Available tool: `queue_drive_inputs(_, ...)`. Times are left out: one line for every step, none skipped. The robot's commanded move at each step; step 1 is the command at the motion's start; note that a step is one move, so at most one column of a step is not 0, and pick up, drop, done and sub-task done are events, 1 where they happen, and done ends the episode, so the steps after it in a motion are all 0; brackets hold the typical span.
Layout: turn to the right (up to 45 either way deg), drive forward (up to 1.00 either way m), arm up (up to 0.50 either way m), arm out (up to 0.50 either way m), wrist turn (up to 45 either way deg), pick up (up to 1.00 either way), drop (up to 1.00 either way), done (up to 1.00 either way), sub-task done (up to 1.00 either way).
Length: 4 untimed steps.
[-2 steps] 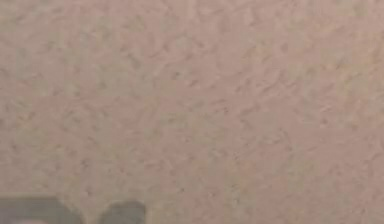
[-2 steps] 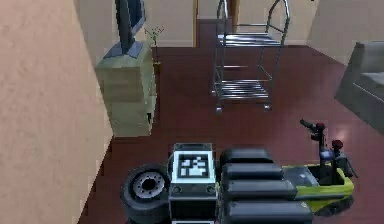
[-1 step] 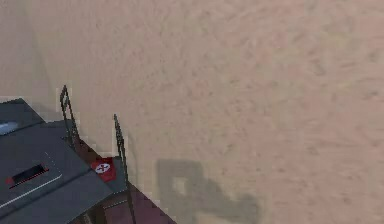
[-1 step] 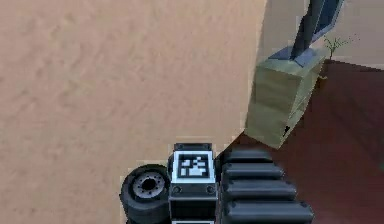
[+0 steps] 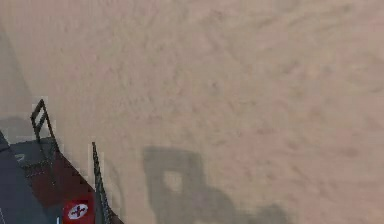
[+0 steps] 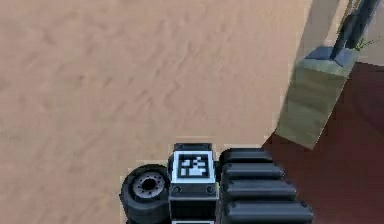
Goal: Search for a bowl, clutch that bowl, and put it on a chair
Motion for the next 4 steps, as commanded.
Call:
queue_drive_inputs(45.0, 0.00, 0.00, 0.00, 0.0, 0.00, 0.00, 0.00, 0.00)
queue_drive_inputs(45.0, 0.00, 0.00, 0.00, 0.0, 0.00, 0.00, 0.00, 0.00)
queue_drive_inputs(39.0, 0.00, 0.00, 0.00, 0.0, 0.00, 0.00, 0.00, 0.00)
queue_drive_inputs(-45.0, 0.00, 0.00, 0.00, 0.0, 0.00, 0.00, 0.00, 0.00)
